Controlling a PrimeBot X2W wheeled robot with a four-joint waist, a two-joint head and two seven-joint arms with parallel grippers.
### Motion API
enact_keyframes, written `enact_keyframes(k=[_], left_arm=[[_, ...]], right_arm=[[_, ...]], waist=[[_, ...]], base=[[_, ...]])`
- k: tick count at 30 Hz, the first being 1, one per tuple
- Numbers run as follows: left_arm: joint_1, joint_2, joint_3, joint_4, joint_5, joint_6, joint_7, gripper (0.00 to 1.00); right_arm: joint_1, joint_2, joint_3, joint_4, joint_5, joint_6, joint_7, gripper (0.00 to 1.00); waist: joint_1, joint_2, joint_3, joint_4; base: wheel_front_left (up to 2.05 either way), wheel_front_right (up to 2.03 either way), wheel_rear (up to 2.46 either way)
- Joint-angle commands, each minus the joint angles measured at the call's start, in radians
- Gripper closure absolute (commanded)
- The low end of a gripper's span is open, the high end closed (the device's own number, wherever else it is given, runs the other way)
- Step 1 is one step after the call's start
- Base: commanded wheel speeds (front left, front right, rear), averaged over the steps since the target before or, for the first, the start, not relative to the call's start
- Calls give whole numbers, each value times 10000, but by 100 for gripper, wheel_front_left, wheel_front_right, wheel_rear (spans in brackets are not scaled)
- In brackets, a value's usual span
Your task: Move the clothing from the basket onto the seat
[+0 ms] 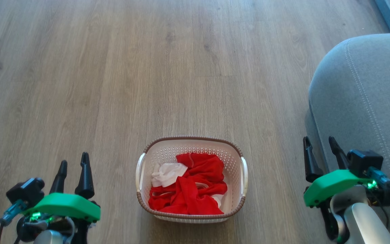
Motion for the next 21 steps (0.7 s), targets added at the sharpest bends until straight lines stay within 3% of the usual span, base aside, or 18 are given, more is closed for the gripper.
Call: enact_keyframes(k=[1,21], left_arm=[[-575,49,209,-340,416,8,-200,0],[-598,56,364,-189,2687,-46,-757,0]], right_arm=[[-585,-155,216,-276,-362,56,-196,0],[-732,-388,774,252,-1823,66,-753,0]], waist=[[-1,0,-4,4],[-1,0,-68,-73]], base=[[0,0,0],[0,0,0]])
